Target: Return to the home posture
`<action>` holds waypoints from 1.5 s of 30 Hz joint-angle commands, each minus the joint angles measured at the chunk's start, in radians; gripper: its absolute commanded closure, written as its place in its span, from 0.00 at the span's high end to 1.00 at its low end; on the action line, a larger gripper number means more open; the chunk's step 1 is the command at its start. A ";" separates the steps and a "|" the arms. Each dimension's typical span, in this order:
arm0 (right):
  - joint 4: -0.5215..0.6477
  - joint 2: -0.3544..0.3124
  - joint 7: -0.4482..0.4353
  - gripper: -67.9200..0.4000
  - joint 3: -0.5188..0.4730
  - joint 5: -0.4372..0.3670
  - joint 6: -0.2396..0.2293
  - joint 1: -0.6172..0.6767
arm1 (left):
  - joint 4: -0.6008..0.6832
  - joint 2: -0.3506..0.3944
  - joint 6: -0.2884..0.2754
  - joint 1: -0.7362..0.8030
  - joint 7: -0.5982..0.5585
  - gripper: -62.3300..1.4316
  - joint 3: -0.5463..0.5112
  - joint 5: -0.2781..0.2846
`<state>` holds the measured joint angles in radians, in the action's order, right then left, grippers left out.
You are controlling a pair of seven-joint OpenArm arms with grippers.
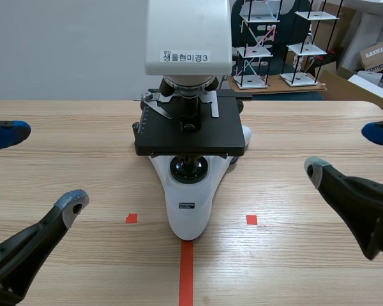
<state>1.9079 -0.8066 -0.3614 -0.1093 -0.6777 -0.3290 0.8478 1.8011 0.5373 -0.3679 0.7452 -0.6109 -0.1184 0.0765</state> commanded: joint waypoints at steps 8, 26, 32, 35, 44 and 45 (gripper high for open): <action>0.065 0.024 -0.053 0.96 -0.065 0.054 0.000 0.132 | 0.013 -0.005 0.006 0.005 -0.016 0.96 -0.003 0.010; 0.096 0.131 -0.038 0.96 -0.121 0.129 -0.034 0.152 | 0.013 -0.005 0.006 0.005 -0.016 0.96 -0.003 0.010; 0.096 0.131 -0.038 0.96 -0.121 0.129 -0.034 0.152 | 0.013 -0.005 0.006 0.005 -0.016 0.96 -0.003 0.010; 0.096 0.131 -0.038 0.96 -0.121 0.129 -0.034 0.152 | 0.013 -0.005 0.006 0.005 -0.016 0.96 -0.003 0.010; 0.096 0.131 -0.038 0.96 -0.121 0.129 -0.034 0.152 | 0.013 -0.005 0.006 0.005 -0.016 0.96 -0.003 0.010; 0.096 0.131 -0.038 0.96 -0.121 0.129 -0.034 0.152 | 0.013 -0.005 0.006 0.005 -0.016 0.96 -0.003 0.010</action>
<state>1.9926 -0.6621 -0.3836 -0.2337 -0.5388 -0.3595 1.0039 1.8011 0.5373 -0.3679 0.7452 -0.6106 -0.1184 0.0769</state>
